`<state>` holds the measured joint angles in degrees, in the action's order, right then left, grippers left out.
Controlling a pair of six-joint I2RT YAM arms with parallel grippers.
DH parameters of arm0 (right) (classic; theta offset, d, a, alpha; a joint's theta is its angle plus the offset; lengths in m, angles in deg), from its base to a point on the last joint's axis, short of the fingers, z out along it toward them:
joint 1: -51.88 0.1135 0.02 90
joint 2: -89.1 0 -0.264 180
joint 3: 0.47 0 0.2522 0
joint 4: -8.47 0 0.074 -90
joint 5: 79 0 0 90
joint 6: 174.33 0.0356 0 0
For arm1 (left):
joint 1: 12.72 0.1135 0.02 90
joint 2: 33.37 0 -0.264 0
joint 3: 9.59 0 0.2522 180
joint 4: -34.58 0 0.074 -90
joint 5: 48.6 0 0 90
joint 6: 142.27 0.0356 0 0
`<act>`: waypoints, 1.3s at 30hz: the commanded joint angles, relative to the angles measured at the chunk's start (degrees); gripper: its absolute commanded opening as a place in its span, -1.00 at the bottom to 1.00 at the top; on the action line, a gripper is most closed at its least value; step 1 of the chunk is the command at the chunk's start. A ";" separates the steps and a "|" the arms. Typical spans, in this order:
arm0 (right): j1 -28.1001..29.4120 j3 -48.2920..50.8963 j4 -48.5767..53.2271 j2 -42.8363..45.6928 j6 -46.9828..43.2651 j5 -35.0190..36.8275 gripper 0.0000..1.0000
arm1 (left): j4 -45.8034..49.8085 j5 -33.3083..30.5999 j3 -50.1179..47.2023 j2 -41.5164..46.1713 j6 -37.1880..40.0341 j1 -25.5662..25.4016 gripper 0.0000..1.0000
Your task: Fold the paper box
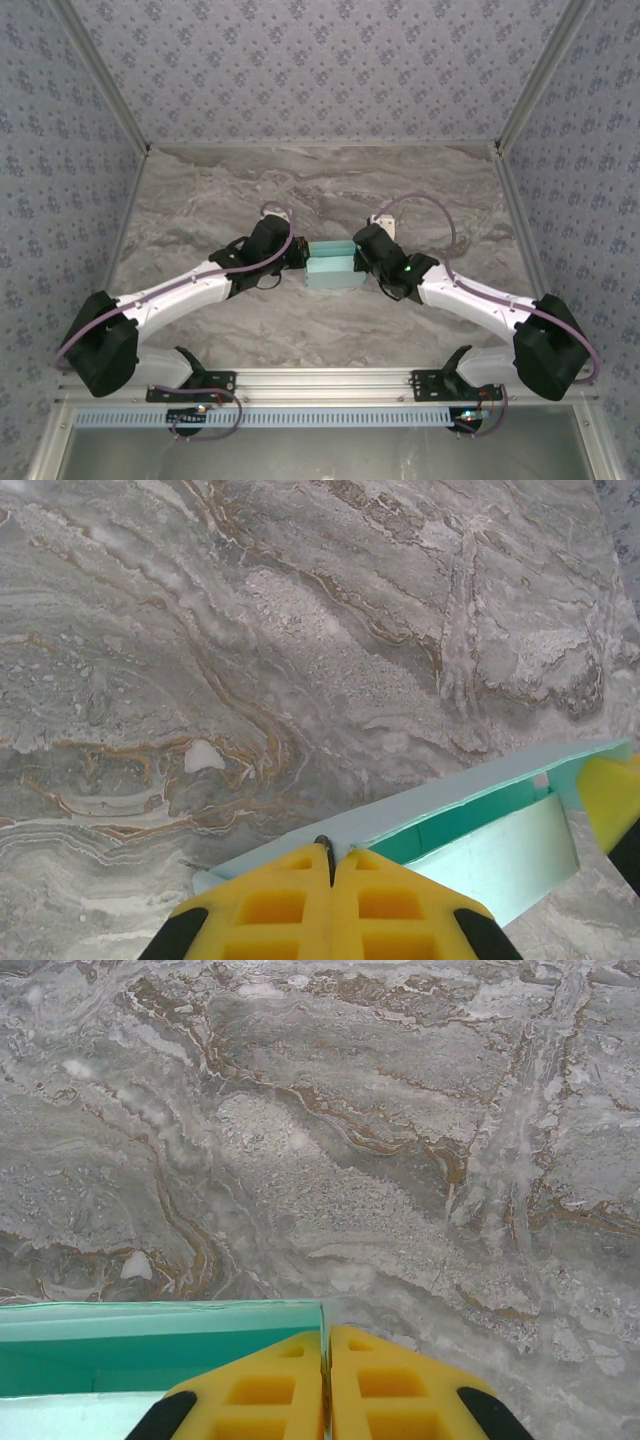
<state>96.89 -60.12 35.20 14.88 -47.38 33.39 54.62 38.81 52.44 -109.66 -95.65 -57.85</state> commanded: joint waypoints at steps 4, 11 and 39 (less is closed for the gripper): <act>1.19 0.87 -1.36 0.53 1.55 -0.51 -0.78 | -2.61 3.47 2.33 -0.52 -3.28 -0.94 -0.97; 1.29 0.98 -1.14 0.56 1.37 0.10 -0.77 | -1.55 3.63 2.92 -0.41 -3.79 -0.98 -0.97; -9.82 2.72 6.22 19.49 -58.46 -33.55 0.79 | -5.14 -2.30 1.00 -2.80 13.92 -0.87 -0.97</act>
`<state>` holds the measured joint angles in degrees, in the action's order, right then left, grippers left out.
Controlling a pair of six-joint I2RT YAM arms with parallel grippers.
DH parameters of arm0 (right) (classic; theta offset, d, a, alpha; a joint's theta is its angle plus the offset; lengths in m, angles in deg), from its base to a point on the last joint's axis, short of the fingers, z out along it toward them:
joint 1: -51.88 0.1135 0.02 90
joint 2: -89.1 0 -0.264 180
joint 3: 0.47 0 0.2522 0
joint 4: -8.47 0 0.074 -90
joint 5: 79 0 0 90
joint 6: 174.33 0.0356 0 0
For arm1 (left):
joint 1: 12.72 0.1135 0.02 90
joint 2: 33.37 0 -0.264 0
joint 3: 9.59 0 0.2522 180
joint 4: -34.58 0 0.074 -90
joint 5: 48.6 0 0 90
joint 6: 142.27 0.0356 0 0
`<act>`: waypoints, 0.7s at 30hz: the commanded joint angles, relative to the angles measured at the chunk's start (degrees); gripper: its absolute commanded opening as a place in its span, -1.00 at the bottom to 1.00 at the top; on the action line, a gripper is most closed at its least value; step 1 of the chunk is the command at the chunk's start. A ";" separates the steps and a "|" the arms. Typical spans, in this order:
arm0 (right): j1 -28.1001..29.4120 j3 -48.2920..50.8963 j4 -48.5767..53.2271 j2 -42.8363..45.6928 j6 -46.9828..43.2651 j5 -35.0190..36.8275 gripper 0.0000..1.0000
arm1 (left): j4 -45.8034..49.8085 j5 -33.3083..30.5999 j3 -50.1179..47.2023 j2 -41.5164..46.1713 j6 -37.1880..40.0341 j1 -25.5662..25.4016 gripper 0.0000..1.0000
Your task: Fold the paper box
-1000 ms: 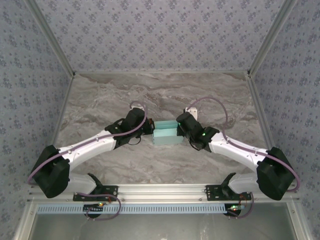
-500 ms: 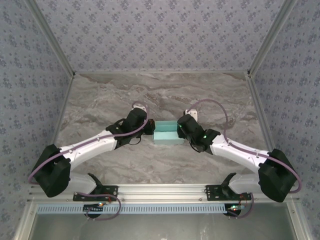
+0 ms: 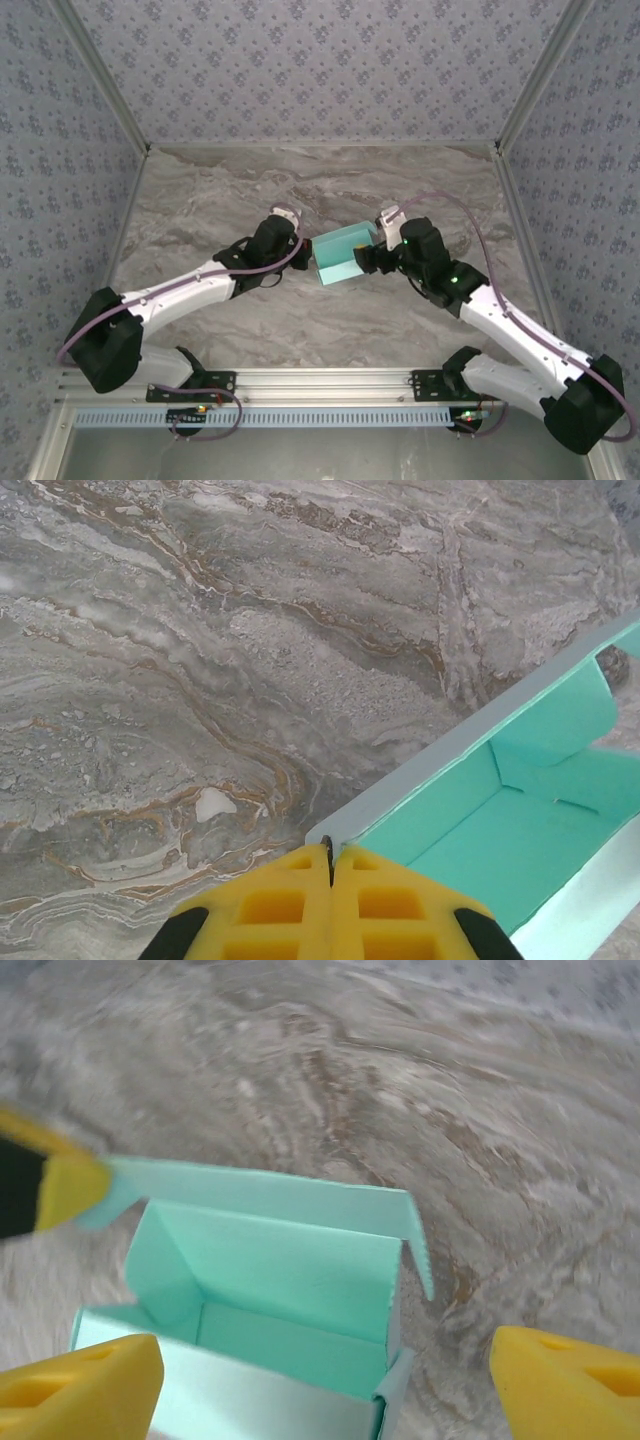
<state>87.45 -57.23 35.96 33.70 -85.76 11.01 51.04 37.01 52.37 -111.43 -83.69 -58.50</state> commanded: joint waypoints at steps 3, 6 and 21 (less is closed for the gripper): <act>2.24 1.91 8.84 1.24 -38.90 -13.03 0.95 | -1.16 0.09 1.99 -1.99 2.66 -0.22 -0.97; 6.62 1.45 13.66 0.11 -53.94 -10.13 1.00 | -0.57 1.25 3.13 -2.94 3.32 -0.25 -0.97; 7.40 -4.83 8.01 -12.03 -70.82 0.08 1.00 | 0.49 4.09 4.84 -4.72 5.04 -0.27 -0.97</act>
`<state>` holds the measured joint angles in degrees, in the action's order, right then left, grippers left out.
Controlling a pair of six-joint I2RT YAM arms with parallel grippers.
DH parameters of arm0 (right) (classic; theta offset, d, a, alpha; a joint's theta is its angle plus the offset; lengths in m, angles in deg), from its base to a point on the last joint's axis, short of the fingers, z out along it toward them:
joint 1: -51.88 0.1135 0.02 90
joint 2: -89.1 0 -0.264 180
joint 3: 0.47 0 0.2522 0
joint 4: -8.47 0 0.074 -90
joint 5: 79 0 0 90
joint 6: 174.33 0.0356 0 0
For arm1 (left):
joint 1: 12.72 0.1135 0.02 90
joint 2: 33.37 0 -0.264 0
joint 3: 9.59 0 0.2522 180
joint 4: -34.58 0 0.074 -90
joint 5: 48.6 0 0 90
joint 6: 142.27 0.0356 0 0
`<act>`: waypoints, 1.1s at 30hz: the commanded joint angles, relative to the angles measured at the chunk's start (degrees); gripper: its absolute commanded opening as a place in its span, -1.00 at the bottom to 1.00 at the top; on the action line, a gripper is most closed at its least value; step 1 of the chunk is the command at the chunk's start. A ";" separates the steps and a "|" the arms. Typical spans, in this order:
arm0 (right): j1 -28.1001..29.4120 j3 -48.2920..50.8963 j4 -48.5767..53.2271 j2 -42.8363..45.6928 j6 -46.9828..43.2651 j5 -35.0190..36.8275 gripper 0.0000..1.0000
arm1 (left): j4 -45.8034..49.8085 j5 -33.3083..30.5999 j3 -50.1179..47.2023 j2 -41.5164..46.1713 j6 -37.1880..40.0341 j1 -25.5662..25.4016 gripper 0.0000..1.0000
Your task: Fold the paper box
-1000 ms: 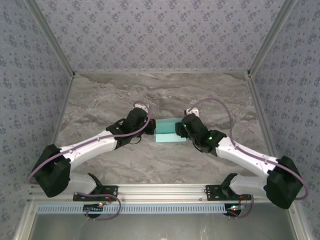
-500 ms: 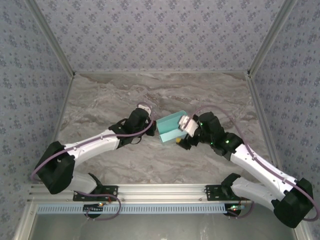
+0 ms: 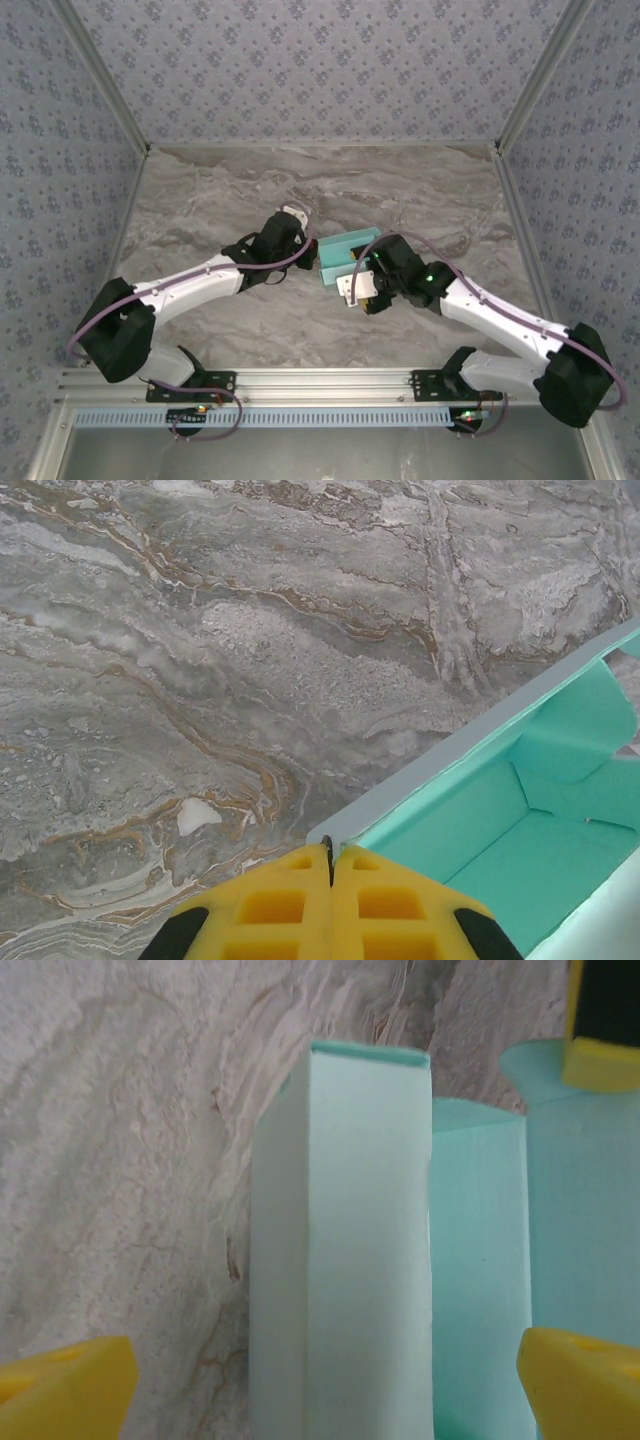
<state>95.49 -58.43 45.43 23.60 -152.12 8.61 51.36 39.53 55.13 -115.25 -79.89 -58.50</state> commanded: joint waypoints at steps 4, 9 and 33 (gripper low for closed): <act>-2.04 -5.11 -4.90 -4.82 -4.30 1.16 1.00 | -0.04 2.48 2.08 -0.85 2.36 -0.28 -0.98; -4.18 -7.87 -3.27 -6.85 -4.96 -2.45 1.00 | -0.04 3.51 1.82 -0.55 3.77 -0.28 -1.00; -12.06 -17.46 13.56 -11.63 -3.32 -24.60 1.00 | -0.23 5.13 2.51 -1.21 6.49 -0.28 -1.00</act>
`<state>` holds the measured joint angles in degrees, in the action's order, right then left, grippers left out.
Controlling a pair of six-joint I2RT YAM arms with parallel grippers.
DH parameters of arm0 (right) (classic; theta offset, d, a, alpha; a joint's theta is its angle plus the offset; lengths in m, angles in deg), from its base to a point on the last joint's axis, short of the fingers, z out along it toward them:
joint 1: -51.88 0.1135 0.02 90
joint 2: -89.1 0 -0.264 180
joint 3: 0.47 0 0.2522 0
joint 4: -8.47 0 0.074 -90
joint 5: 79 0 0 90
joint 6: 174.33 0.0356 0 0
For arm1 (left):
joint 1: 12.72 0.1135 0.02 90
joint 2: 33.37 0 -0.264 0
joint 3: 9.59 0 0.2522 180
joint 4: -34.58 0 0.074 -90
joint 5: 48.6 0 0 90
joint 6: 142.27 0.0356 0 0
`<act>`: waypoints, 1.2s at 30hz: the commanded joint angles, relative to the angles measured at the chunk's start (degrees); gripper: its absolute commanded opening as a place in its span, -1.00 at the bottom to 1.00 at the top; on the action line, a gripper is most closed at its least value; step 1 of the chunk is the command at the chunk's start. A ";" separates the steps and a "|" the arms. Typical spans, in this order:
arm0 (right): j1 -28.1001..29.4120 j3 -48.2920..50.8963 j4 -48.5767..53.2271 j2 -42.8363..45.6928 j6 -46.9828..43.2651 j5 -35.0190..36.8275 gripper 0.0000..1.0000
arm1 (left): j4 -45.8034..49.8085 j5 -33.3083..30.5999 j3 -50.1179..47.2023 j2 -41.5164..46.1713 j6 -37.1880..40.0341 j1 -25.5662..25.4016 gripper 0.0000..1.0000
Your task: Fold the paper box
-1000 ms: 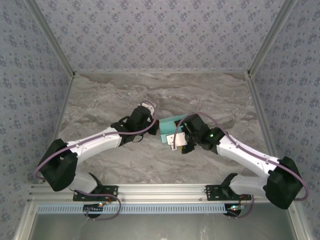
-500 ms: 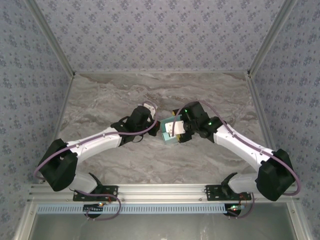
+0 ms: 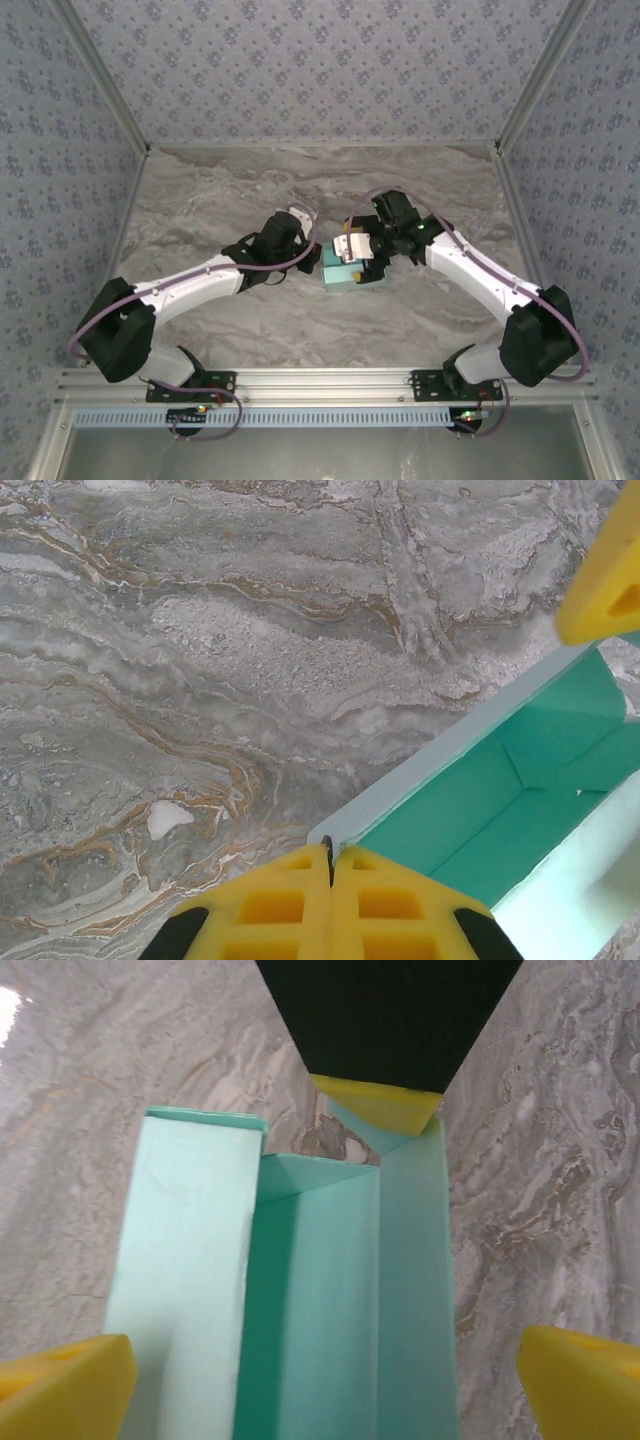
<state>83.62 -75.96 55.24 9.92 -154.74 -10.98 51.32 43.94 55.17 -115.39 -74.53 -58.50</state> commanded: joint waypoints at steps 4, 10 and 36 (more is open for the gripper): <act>0.88 3.11 -1.02 2.36 -0.40 -0.01 1.00 | 0.26 0.71 3.18 -1.64 1.34 -0.32 -1.00; 3.48 10.81 -14.27 3.90 -1.86 11.51 1.00 | 0.50 0.94 3.53 -1.84 1.49 -0.28 -1.00; -1.39 7.81 -16.23 -0.96 -0.60 3.25 1.00 | 3.57 7.54 6.82 -2.36 13.25 -2.49 -1.00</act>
<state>83.62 -66.15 37.45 9.75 -156.14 -2.85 54.60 47.85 59.63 -117.94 -64.85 -60.40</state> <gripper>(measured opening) 0.998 0.039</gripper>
